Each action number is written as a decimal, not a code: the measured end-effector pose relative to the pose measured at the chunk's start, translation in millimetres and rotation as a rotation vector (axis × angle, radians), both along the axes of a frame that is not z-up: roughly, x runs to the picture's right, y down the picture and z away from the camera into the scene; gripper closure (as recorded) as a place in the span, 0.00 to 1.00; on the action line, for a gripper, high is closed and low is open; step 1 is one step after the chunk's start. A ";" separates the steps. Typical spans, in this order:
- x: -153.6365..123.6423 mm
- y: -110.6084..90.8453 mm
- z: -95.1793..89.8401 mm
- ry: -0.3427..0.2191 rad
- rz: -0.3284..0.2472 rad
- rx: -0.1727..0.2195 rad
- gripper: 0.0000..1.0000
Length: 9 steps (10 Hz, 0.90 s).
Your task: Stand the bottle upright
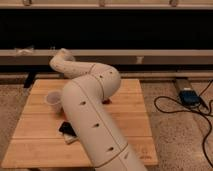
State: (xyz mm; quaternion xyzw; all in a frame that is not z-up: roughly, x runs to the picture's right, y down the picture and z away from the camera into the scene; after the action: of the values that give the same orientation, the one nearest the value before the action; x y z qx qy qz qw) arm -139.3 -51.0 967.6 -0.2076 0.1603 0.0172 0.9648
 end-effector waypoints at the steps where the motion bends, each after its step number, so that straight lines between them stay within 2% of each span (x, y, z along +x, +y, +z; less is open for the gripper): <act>1: -0.9 -5.6 -7.3 -0.012 0.021 0.002 1.00; 3: -4.4 -17.6 -23.2 -0.050 0.071 0.006 1.00; 6: -5.5 -38.4 -49.8 -0.144 0.172 -0.010 1.00; 9: -9.4 -49.7 -62.7 -0.223 0.259 -0.039 1.00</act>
State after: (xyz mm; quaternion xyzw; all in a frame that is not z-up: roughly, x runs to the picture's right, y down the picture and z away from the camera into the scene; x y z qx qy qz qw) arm -148.7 -100.7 904.9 -0.2459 0.0242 0.1153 0.9621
